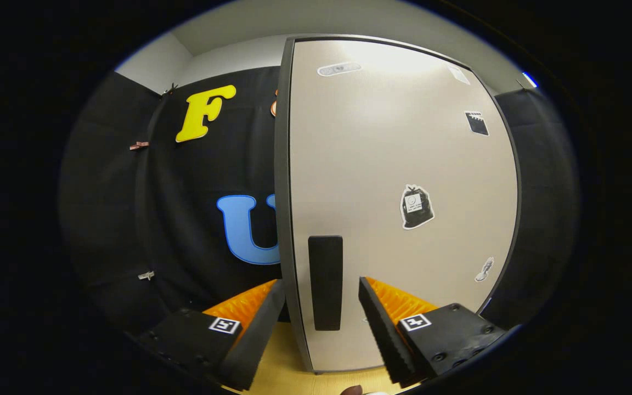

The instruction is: Open the shoe cabinet door, grab the shoes and put them into the shoe cabinet, then close the shoe cabinet door.

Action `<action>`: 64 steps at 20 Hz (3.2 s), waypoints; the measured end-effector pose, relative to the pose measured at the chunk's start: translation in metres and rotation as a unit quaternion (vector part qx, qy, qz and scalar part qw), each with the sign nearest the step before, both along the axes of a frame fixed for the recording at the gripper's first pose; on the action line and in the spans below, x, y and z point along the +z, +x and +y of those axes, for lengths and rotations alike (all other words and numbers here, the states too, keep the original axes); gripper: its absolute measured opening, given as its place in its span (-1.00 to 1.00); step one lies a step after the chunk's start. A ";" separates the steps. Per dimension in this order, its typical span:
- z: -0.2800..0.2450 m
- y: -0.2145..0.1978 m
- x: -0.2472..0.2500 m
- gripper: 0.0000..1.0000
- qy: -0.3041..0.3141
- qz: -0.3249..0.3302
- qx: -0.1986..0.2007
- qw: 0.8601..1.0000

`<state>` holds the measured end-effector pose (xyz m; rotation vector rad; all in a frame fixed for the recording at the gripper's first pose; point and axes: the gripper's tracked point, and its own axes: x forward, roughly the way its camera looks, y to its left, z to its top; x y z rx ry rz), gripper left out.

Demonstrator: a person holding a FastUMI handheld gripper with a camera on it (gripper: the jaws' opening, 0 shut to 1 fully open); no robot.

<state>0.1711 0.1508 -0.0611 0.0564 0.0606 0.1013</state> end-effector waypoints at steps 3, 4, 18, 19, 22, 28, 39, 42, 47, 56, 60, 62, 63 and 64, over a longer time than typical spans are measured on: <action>0.006 0.017 -0.013 0.53 -0.008 0.007 -0.004 1.000; 0.006 0.022 -0.015 0.53 -0.012 0.008 -0.009 1.000; -0.010 0.015 -0.017 -0.62 -0.010 0.017 -0.023 1.000; -0.010 0.009 -0.017 -0.62 -0.007 0.018 -0.021 1.000; -0.016 -0.021 -0.017 -0.62 -0.007 0.016 -0.021 1.000; -0.037 -0.072 -0.012 -0.62 0.002 0.007 -0.006 1.000; -0.091 -0.134 -0.011 -0.73 0.005 0.002 0.013 1.000; -0.109 -0.146 -0.011 -0.73 0.006 0.007 0.013 1.000; -0.137 -0.163 -0.011 -0.74 0.006 0.008 0.011 1.000; -0.186 -0.182 -0.012 -0.74 0.016 0.009 0.006 1.000; -0.210 -0.189 -0.015 -0.75 0.027 0.014 0.021 0.999; -0.222 -0.189 -0.014 -0.75 0.030 0.012 0.023 0.999; -0.229 -0.189 -0.015 -0.75 0.025 0.010 0.022 0.999; -0.236 -0.189 -0.015 -0.76 0.022 0.008 0.019 1.000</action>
